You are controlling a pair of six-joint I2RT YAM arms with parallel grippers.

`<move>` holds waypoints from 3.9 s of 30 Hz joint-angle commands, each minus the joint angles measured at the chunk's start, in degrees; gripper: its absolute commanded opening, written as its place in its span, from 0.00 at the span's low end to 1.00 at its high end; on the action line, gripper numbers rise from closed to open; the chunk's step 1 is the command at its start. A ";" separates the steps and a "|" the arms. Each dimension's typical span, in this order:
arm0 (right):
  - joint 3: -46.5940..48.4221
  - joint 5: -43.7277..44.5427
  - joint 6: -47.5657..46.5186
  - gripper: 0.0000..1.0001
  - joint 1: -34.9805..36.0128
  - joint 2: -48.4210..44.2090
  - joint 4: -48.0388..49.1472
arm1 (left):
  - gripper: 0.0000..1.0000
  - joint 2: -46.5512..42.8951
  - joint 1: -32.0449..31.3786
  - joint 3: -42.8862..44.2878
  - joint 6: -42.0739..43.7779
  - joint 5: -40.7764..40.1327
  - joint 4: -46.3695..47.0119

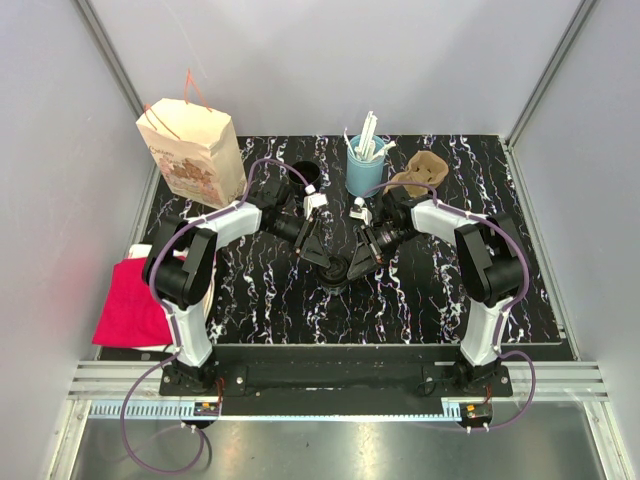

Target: Pack the takeout coffee

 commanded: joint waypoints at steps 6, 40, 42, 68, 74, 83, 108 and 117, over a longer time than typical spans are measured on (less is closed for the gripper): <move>-0.92 9.61 -0.16 0.11 0.55 1.95 6.62 | 0.50 1.31 -0.62 -0.67 4.31 -14.18 0.92; 4.09 25.00 4.94 0.00 3.18 6.70 7.68 | 0.44 2.45 -0.62 0.21 6.95 -15.15 -1.81; 4.71 25.26 5.29 0.00 3.27 7.31 7.85 | 0.43 2.63 -0.53 0.12 6.95 -15.41 -1.81; 11.03 27.12 1.42 0.14 6.26 2.65 3.82 | 0.36 2.63 -0.44 -0.94 7.65 -16.73 -1.72; 11.65 25.27 0.02 0.27 6.08 2.31 2.23 | 0.33 2.45 -0.36 -1.20 7.48 -16.91 -1.37; 12.27 25.27 -2.62 0.51 5.56 -0.86 -0.14 | 0.30 2.10 -0.36 -1.11 7.04 -17.43 -1.37; 12.80 35.80 -15.62 0.79 10.12 -14.39 1.08 | 0.28 2.45 -0.27 -1.02 6.60 -17.79 -1.19; 11.65 40.99 -18.26 0.89 15.75 -13.25 3.10 | 0.28 2.89 -0.18 -0.94 6.60 -17.61 -1.19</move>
